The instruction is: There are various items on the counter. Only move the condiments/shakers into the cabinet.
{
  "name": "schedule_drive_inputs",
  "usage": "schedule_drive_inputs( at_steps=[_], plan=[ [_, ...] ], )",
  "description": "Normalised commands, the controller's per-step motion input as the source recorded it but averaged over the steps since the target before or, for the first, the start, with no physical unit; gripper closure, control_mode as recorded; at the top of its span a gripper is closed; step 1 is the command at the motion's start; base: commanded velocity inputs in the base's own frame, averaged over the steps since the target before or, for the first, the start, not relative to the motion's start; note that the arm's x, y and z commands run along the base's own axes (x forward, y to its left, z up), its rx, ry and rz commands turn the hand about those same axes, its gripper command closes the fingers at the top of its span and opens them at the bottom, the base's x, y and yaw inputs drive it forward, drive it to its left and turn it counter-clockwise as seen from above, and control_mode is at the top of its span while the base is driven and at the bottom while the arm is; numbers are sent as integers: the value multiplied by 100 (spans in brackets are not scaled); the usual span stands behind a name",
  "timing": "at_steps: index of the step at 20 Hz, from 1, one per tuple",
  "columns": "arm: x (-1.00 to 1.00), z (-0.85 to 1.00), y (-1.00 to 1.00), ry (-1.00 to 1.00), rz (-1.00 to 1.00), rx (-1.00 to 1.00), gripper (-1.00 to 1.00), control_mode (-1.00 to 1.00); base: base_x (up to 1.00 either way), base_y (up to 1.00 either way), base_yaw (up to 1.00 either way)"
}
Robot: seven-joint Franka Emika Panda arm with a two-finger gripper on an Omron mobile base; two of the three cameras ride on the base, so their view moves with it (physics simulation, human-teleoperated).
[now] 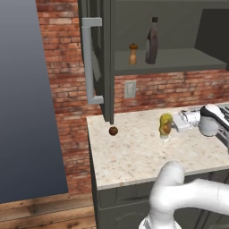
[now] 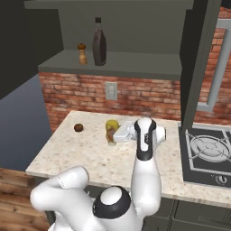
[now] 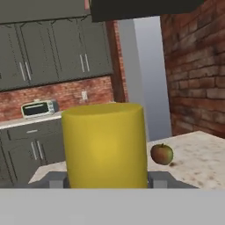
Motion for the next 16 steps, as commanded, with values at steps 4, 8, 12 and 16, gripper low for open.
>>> schedule_drive_inputs(
  at_steps=[4,8,12,16],
  plan=[
    [-68,100,-21,0,-28,6,100,-100,0,0,0],
    [-72,100,-21,0,-27,6,100,-100,0,0,0],
    [-79,98,-20,0,-30,6,100,-100,0,0,0],
    [-83,95,-16,4,-29,6,100,-100,0,0,0]
  ],
)
